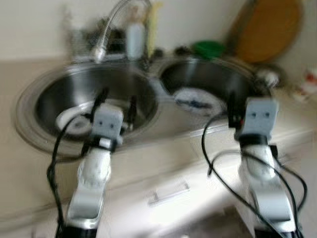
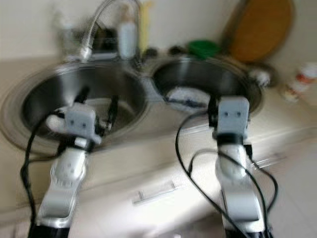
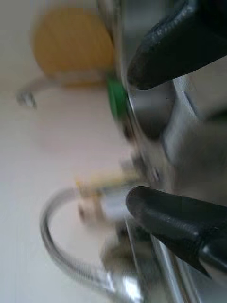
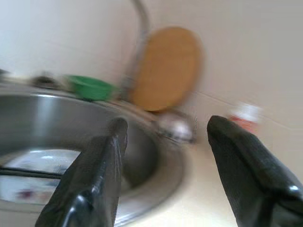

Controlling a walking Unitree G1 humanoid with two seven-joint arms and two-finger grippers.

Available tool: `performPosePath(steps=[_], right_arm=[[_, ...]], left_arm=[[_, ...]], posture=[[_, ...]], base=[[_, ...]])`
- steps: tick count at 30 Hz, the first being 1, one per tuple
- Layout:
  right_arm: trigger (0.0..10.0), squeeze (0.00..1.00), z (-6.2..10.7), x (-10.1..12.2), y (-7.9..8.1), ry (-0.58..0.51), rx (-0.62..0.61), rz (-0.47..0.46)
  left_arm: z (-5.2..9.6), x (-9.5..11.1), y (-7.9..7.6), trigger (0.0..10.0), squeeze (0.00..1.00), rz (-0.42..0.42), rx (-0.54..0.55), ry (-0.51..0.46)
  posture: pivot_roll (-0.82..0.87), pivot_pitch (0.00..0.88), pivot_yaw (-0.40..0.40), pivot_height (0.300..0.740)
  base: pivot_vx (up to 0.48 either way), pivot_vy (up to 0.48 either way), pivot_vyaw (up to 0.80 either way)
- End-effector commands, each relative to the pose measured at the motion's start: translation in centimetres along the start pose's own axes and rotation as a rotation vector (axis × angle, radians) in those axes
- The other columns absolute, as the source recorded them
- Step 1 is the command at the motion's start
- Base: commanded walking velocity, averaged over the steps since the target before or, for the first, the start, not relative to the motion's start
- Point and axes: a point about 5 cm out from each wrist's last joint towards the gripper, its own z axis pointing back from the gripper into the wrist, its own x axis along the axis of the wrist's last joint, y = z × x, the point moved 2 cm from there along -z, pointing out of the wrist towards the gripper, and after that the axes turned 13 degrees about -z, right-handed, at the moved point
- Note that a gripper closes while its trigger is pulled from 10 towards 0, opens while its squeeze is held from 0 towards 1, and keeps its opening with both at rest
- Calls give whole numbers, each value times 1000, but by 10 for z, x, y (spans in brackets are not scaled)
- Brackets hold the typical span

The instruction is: Kitchen organization

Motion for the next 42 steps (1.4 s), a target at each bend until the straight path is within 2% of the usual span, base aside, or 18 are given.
performPosePath(steps=[1,5,15,42], right_arm=[[10000,0,-1,6,3,-28,3,-4],[10000,0,-1,7,5,-41,6,10],[10000,0,-3,5,5,-21,1,-41],[10000,0,-4,6,4,-31,0,-27]], left_arm=[[1,0,5,10000,0,-16,8,-6],[1,0,6,10000,0,-19,9,-8],[0,0,6,10000,0,-22,6,-11],[-1,3,3,10000,0,-27,-14,-28]], posture=[[108,0,-78,740],[110,0,-79,740],[106,0,-77,740],[99,0,-69,740]], base=[[0,0,-800],[0,0,-794],[0,0,-785],[0,0,-799]])
